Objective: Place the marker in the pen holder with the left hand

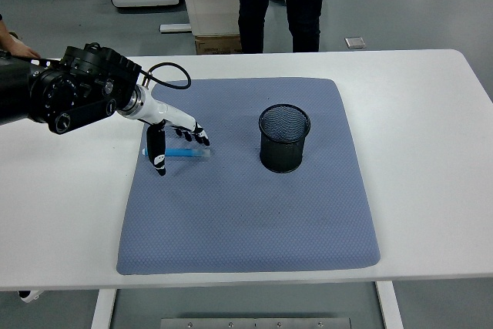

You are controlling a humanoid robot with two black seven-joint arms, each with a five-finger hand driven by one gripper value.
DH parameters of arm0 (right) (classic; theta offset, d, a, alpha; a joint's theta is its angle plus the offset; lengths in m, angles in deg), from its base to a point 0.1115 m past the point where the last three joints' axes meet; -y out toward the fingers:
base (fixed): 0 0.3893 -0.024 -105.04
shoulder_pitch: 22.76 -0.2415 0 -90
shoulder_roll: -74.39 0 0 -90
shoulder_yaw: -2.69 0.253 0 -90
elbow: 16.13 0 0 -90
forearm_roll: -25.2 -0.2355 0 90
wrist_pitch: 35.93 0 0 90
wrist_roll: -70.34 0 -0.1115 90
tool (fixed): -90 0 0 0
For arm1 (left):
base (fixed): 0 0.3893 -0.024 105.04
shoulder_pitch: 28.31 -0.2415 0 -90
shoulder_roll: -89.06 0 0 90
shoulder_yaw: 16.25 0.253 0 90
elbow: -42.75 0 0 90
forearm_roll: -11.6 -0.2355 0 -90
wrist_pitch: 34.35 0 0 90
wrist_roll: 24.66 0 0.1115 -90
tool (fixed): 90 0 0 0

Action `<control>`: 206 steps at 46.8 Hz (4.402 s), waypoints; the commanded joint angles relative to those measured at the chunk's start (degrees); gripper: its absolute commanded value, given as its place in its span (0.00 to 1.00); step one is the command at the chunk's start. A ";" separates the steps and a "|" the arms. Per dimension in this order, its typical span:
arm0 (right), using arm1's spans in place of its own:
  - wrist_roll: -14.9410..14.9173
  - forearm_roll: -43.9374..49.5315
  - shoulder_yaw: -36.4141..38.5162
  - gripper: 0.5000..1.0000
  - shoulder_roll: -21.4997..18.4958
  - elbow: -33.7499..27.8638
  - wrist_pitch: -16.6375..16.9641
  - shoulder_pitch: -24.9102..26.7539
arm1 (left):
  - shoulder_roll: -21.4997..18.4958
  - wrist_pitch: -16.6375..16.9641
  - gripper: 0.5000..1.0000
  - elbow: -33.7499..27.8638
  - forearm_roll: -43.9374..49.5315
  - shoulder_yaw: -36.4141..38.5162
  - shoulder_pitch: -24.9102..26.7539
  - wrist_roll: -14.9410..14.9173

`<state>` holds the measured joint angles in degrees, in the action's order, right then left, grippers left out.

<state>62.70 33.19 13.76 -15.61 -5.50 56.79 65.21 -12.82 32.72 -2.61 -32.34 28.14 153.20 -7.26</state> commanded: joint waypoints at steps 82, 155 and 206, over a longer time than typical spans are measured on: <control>-0.01 0.00 0.00 1.00 0.00 0.00 0.00 0.01 | 2.48 6.41 0.33 -0.08 -3.43 1.31 -1.15 -0.43; -0.01 0.00 0.00 1.00 0.00 0.00 0.00 0.01 | 2.31 6.24 0.00 -0.17 -3.96 2.28 -0.98 -0.35; -0.01 0.00 0.00 1.00 0.00 0.00 0.00 0.01 | 2.22 6.32 0.17 -0.17 -3.87 2.28 -1.07 -0.26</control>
<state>62.70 33.16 13.76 -15.61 -5.49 56.79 65.22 -10.61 39.04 -2.77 -36.22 30.42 152.13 -7.51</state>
